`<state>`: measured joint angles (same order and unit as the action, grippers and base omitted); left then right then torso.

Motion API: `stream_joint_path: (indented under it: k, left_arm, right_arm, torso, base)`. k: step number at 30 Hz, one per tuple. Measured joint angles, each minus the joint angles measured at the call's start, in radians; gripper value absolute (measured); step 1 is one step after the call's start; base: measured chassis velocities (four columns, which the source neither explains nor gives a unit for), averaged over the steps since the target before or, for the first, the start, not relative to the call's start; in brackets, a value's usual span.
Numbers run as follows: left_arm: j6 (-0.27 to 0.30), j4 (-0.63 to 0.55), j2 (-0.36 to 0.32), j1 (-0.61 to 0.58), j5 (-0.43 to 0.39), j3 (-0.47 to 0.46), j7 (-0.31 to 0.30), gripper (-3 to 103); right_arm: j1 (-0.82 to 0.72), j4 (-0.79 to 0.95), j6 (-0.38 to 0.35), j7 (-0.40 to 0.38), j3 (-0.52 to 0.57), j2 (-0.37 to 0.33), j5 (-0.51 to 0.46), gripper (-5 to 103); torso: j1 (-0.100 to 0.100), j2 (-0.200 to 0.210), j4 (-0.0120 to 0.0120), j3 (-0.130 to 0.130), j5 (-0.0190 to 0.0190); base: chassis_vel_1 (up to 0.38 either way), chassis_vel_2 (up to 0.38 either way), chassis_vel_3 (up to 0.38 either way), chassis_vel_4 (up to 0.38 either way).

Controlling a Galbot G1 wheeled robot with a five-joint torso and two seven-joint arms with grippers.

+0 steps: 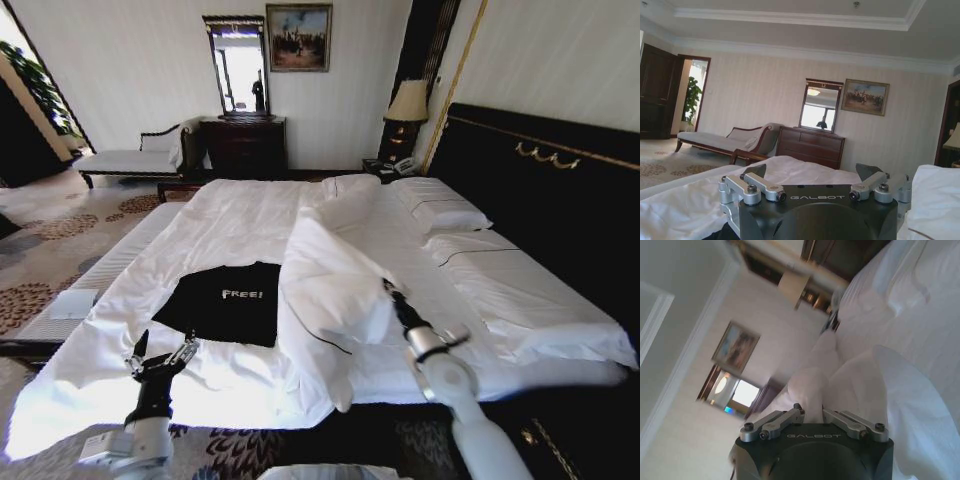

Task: Fold the clothes on the bed.

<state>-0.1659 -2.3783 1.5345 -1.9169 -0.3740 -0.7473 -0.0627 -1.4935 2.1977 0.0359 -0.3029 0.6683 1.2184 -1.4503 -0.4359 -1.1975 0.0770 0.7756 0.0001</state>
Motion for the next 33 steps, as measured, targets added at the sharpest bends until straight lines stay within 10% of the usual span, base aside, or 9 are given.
stream_joint_path:
  k: [5, 14, 23, 33]
  left_arm:
    - [0.002, 0.0, -0.005, 0.011, 0.0, 0.01, 0.0, 100]
    - [-0.002, 0.004, -0.012, 0.016, -0.021, 0.001, 0.002, 100]
    - [-0.007, 0.02, -0.017, 0.028, -0.052, -0.014, 0.003, 100]
    - [-0.013, 0.04, -0.013, 0.039, -0.061, -0.008, 0.004, 100]
  right_arm:
    - [-0.113, 0.043, 0.085, -0.031, 0.099, 0.029, 0.011, 1]
    - [-0.292, 0.146, 0.226, -0.31, 0.254, 0.117, 0.128, 1]
    - [-0.422, 0.181, 0.231, -0.576, 0.372, 0.14, 0.257, 1]
    - [-0.433, 0.081, 0.203, -0.649, 0.38, 0.132, 0.271, 1]
  torso:
    - [0.0, 0.0, 0.0003, 0.0, 0.0001]
    - [0.0, 0.0, 0.0002, 0.0, 0.0]
    - [0.0, 0.0, -0.0004, 0.0, 0.0002]
    - [0.0, 0.0, -0.001, 0.0, 0.0002]
  base:
    - [0.0, 0.0, 0.0, 0.0]
    - [0.0, 0.0, 0.0, 0.0]
    - [0.0, 0.0, 0.0, 0.0]
    - [0.0, 0.0, 0.0, 0.0]
